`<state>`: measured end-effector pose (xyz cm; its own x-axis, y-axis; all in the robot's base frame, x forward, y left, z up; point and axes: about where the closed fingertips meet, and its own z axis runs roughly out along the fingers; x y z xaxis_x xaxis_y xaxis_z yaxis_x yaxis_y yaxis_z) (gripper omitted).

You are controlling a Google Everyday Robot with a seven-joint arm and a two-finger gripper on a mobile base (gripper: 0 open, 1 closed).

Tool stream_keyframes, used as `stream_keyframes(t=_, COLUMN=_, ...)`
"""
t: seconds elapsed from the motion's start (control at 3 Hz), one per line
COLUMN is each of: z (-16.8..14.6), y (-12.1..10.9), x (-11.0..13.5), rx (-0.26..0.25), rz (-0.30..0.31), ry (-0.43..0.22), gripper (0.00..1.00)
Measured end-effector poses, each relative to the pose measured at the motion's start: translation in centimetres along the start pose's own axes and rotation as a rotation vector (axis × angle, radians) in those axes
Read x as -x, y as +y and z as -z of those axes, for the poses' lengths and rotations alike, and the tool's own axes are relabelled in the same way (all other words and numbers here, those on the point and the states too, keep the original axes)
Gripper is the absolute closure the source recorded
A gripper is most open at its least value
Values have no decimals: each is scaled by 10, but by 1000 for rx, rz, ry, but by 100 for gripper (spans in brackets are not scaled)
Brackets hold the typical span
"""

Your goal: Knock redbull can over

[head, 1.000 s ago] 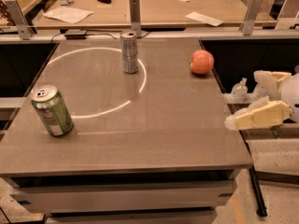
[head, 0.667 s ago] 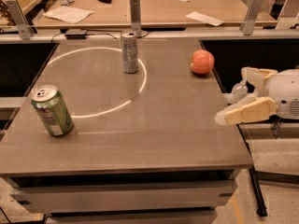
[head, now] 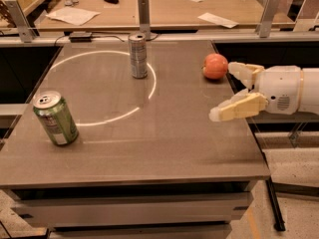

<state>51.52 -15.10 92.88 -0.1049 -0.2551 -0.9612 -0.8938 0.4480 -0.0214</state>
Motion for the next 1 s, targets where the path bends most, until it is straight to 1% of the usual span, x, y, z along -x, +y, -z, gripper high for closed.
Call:
stream_keyframes(t=0.33, z=-27, y=-8, x=2, rx=-27, rz=13, ry=25, gripper=0)
stream_keyframes(t=0.67, z=-91, y=-34, x=20, rx=-84, rz=47, ry=-38, gripper=0)
stream_keyframes(t=1.0, z=-91, y=-34, x=21, rx=-84, rz=47, ry=-38, gripper=0)
